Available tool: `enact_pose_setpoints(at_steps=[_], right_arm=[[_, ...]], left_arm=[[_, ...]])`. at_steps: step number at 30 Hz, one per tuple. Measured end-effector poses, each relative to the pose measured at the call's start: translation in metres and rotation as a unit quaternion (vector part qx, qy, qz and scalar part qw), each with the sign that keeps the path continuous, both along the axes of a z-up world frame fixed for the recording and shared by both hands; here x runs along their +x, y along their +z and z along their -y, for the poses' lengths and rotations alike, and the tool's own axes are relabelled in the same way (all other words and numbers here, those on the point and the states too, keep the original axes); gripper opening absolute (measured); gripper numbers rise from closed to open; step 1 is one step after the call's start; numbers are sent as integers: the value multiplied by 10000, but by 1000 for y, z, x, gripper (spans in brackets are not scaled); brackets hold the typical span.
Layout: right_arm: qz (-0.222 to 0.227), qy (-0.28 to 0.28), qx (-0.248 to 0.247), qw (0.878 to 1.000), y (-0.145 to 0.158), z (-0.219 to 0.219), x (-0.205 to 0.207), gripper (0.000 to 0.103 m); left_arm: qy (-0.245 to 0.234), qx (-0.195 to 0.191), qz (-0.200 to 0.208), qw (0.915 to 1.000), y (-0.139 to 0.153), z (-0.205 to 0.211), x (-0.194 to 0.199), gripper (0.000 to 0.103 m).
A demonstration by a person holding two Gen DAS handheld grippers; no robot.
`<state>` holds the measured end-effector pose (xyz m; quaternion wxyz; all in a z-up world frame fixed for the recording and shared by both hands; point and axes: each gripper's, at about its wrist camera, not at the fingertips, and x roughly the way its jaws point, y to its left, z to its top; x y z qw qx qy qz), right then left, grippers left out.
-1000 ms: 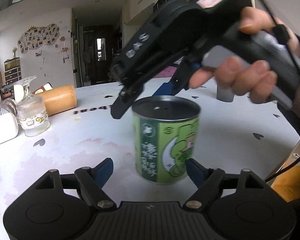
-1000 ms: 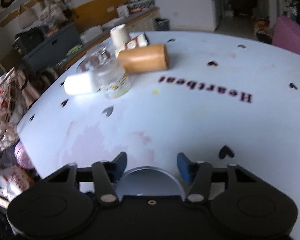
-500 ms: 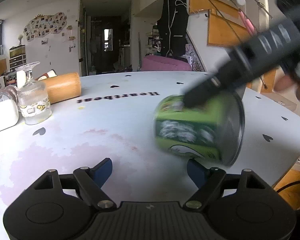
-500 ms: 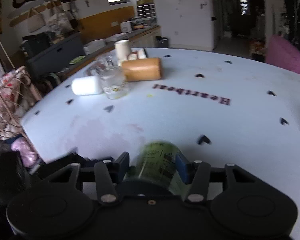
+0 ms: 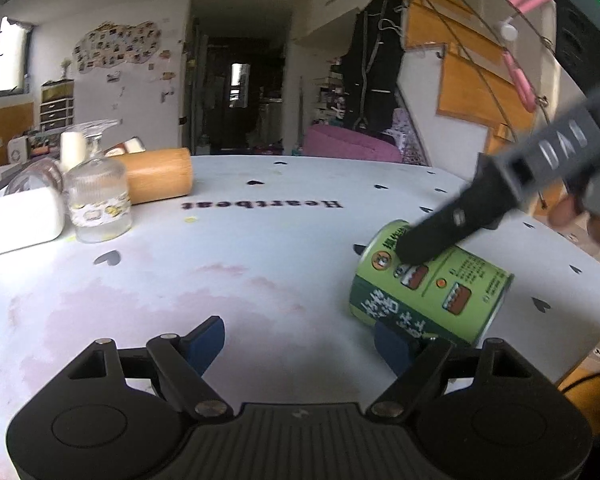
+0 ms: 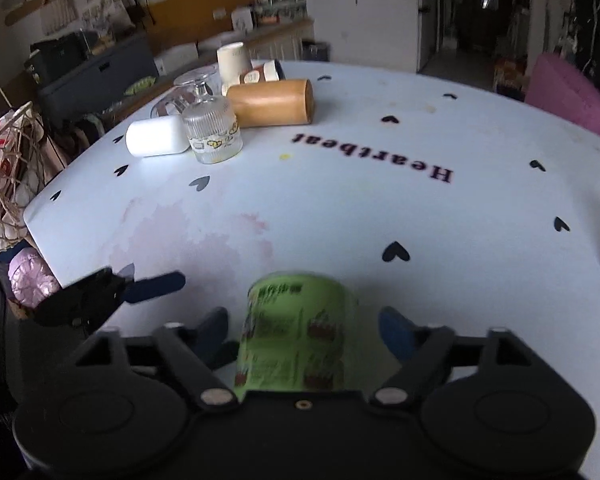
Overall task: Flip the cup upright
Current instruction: 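Rotate the green can open end up with the right tool while the left tool releases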
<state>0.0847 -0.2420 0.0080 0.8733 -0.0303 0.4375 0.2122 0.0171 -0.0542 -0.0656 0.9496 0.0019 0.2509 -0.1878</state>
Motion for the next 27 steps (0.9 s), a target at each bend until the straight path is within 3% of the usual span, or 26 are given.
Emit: enact_pose_setpoints(at_steps=[8,11,14,19,23,27], right_arm=[[-1140,182,-111,9932,-1,-19,38,88],[-1317,247,-400,9902,-11,-28,40,75],[-1430,295,-346,9887,-17,-30,41,74],[-886,246,-281,9954,-7,-21,30,74],[-76,-9,-35,10000,8,3,10,74],[805,-291,-138,9962,2,18,-14,73]], left_arm=[[276,-184,-84,9994,0,-20,1,83],[317,-212,-105,9992,-1,-25,1,83],[352,-234,-132,9990,-2,-29,2,83],[370,-226,-79,9990,0,-29,0,83],[369,-231,-28,9990,2,-27,0,83],[349,-226,12,9991,4,-25,0,83]])
